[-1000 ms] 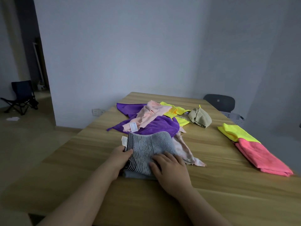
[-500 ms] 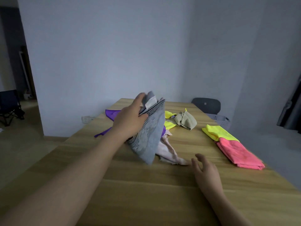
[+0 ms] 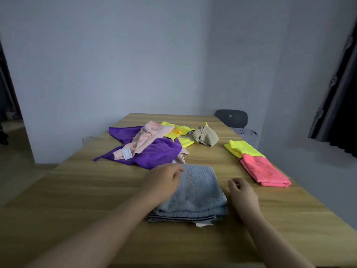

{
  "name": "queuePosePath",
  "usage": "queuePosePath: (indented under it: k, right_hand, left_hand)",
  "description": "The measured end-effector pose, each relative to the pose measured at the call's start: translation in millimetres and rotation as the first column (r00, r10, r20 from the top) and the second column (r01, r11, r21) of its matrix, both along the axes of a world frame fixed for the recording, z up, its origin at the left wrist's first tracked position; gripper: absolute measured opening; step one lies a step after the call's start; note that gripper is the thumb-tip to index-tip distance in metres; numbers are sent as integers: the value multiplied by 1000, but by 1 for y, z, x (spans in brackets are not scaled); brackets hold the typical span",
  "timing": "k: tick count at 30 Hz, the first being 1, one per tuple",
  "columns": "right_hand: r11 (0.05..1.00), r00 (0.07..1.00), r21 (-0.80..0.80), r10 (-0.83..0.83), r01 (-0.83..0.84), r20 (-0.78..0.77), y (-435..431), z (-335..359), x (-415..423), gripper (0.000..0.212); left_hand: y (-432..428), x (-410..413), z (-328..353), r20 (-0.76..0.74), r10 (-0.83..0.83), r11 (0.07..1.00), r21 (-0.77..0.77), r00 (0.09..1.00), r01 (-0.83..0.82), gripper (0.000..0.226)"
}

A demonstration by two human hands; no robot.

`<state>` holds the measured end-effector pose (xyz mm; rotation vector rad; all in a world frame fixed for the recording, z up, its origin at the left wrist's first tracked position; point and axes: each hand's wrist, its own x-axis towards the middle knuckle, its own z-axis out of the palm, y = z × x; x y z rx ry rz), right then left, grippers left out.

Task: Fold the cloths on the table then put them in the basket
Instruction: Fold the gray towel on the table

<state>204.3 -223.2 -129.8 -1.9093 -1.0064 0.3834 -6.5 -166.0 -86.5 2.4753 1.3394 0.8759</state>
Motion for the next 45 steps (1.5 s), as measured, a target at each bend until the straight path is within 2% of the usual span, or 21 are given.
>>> queuePosePath:
  k: [1,4,5,8,10,11,14,18,21,24,26,29,30,31,32,33,34,35,37,40,45]
  right_hand:
    - [997,1000,-76,27,-28,-8,5,2,-6,39]
    - [955,992,-268,118,-122,-32,19,10,-22,49]
    - [944,988,-292,147,-156,-52,21,12,-26,43]
    - [934,975,-280,203,-221,-95,24,14,-32,26]
    - [948,971,-210,228,-239,-76,22,15,-37,22]
    - [959,971,-150,239,-241,-30,20,15,-39,20]
    - [941,945,126,323,-315,-52,15,24,-39,15]
    - [844,843,429,463,-323,-275,14,52,-22,18]
    - [811,834,532,456,-246,-310,27,75,0,17]
    - [805,788,563,466,-189,-402,52,90,22,18]
    - [811,751,560,474,-169,-460,68,97,38,18]
    - [881,784,452,377,-139,-493,91,96,56,20]
    - [939,876,318,256,-126,-408,100,92,59,27]
    - [990,972,110,108,-86,-211,110,87,63,36]
    - [992,995,-125,-16,29,102,117,80,64,45]
    - [951,900,-254,-54,178,432,121,74,62,51]
    - [929,771,-269,-26,253,637,124,69,56,55]
    - [933,688,-267,31,240,725,127,64,50,56]
    - [921,718,-376,191,105,669,136,52,31,49]
    - [802,801,-597,372,-23,470,147,23,5,52]
    - [859,788,-509,275,55,550,162,3,3,55]
  left_hand:
    - [6,-3,-5,-4,44,999,3,999,-44,34]
    - [15,-8,-32,-295,-36,939,-338,955,-69,60]
    - [16,-9,-41,-319,-50,914,-397,946,-86,63]
    - [22,-12,-53,-258,-17,925,-371,966,-83,62]
    - [22,-14,-55,-99,8,925,-378,995,-45,59]
    - [23,-15,-56,55,23,922,-386,998,0,57]
    - [26,-14,-54,496,77,944,-315,865,97,47]
    - [43,-6,-44,572,145,986,-151,807,-70,38]
    - [58,3,-43,448,195,980,-57,872,-190,43]
    - [73,15,-57,40,188,980,52,981,-190,54]
    - [85,25,-64,-210,162,980,149,964,-132,54]
    - [103,33,-66,-363,126,978,202,923,-54,42]
    - [110,31,-67,-363,126,982,175,923,-65,40]
    - [119,31,-69,-349,126,988,126,929,-86,40]
    - [125,30,-70,-331,124,992,56,935,-111,39]
    - [131,29,-71,-302,123,991,-20,946,-135,39]
    - [137,29,-71,-259,127,983,-93,958,-155,39]
    - [143,30,-69,-206,141,973,-154,968,-174,39]
    - [153,30,-64,-110,195,947,-237,975,-216,40]
    - [159,30,-63,-68,239,930,-271,969,-249,38]
    - [156,31,-67,-145,234,940,-220,961,-262,38]
